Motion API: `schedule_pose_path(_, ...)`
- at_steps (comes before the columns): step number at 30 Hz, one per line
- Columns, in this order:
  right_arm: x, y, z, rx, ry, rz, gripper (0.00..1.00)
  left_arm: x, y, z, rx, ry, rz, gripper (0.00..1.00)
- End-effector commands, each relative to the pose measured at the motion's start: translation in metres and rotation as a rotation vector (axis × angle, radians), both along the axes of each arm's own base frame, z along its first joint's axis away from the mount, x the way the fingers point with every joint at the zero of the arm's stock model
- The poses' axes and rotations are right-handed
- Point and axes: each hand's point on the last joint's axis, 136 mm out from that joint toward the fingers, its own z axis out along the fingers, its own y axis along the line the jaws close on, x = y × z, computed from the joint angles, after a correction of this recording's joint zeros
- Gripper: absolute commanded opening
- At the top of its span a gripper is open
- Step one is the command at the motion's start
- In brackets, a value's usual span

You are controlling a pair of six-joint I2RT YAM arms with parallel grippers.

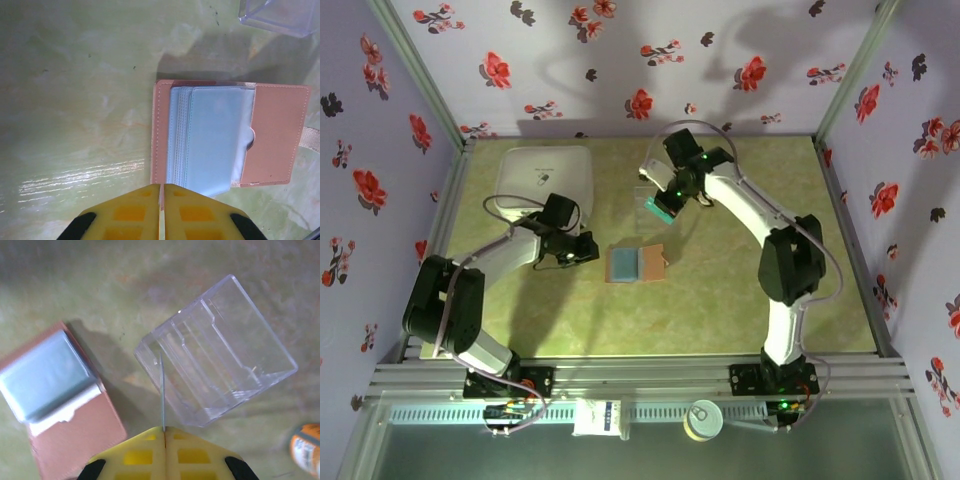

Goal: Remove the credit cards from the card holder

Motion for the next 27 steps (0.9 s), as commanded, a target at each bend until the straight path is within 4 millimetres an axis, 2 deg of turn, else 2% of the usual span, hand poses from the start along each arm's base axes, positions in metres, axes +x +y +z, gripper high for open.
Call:
schedule_pose_path(1,-0.008,-0.016,-0.009,-0.167,0.011,0.233,0.00,0.000,0.001,0.004,-0.033,-0.006,0.013,0.10)
schedule_pose_path(7,0.001,-0.008,-0.014,-0.208,0.064,0.352,0.00,-0.005,0.002,-0.001,-0.050,0.026,0.005,0.10)
schedule_pose_path(13,0.017,0.008,-0.021,-0.193,0.066,0.383,0.00,-0.008,0.005,-0.003,-0.054,0.041,0.008,0.11)
schedule_pose_path(20,0.029,0.017,-0.044,-0.210,0.053,0.415,0.00,-0.008,0.006,-0.004,-0.059,0.055,0.006,0.11)
schedule_pose_path(27,0.021,0.021,-0.068,-0.204,0.124,0.435,0.00,-0.009,0.011,-0.010,-0.052,0.070,0.016,0.11)
